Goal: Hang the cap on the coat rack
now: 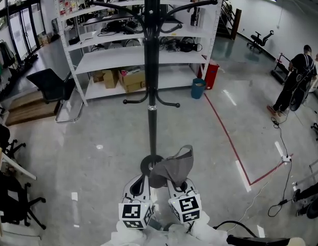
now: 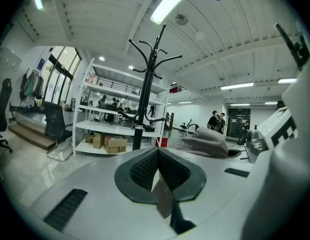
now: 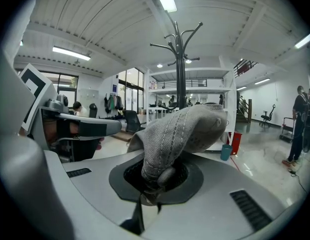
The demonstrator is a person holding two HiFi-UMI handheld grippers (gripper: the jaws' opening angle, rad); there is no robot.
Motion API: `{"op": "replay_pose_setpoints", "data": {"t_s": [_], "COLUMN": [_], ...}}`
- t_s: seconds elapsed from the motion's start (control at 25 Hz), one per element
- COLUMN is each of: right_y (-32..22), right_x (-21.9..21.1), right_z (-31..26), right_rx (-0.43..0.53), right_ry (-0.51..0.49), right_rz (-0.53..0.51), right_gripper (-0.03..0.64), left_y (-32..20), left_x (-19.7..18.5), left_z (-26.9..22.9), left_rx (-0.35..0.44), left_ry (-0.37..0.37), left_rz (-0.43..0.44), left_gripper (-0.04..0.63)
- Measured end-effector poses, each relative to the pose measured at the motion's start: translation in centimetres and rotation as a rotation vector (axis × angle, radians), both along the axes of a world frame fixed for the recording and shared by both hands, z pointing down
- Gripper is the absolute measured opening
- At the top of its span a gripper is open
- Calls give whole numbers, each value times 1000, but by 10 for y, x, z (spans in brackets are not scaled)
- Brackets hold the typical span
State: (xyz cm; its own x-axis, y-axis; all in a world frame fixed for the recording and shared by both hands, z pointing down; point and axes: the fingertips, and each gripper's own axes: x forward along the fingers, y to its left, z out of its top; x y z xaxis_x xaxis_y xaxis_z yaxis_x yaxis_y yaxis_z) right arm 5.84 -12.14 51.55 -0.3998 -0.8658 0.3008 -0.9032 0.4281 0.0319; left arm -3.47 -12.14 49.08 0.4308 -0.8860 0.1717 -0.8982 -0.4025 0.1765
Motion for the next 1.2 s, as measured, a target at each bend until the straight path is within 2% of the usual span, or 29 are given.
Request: {"op": "replay_pose_setpoints", "data": {"t_s": [0.8, 1.2], "right_y": [-106, -136], "right_x": [-18, -28], "right_z": [-11, -7], "right_rx": [37, 42], "right_ry": [30, 32], "right_rz": [25, 28], "right_gripper": [26, 26], "left_y": [-111, -149], "left_x": [-10, -17], "left_z": [-7, -3], "left_rx": [30, 37], "left_ry": [-10, -14], "left_rz": [58, 67], "left_gripper": [-7, -6]}}
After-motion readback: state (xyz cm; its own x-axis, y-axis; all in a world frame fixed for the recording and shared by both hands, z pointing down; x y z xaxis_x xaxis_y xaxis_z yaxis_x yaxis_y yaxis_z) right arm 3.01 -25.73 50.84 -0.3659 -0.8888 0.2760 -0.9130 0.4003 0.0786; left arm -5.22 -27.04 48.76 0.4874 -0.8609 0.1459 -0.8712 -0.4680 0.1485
